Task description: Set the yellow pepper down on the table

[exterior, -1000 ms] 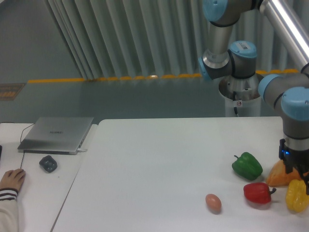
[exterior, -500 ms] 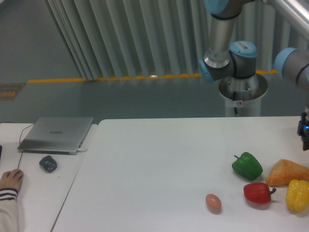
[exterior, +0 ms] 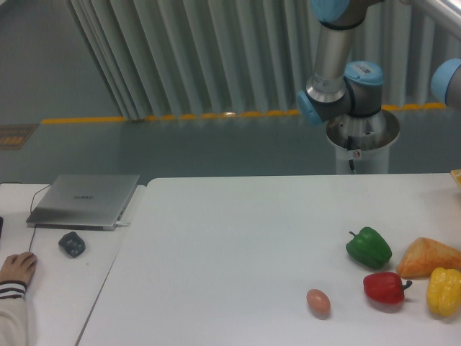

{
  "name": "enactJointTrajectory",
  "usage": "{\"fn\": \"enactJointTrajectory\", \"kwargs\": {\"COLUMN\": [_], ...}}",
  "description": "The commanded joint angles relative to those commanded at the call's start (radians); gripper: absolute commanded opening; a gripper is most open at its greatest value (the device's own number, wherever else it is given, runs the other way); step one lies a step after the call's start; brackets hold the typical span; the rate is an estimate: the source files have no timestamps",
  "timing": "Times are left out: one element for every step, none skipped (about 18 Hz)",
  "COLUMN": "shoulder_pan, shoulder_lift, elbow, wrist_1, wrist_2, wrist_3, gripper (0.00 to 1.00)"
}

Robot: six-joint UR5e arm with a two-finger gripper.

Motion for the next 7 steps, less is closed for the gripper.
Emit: {"fn": "enactJointTrajectory", "kwargs": {"shoulder_pan": [0.002,0.002,0.002,0.002,0.002,0.002,0.002], "shoulder_lift": [0.000,0.000,0.000,0.000,0.000,0.000,0.000], "elbow": [0.000,0.000,0.000,0.000,-0.002,-0.002,-0.002], "wrist_1": [0.002,0.002,0.002,0.002,0.002,0.002,0.002], "wrist_2": [-0.002,-0.003,-0.003,-0.003,-0.003,-0.005,-0.005], "wrist_3": [0.000,0.000,0.000,0.000,-0.002,0.000,0.000], "gripper": [1.00,1.00,1.00,1.00,1.00,1.00,1.00]}}
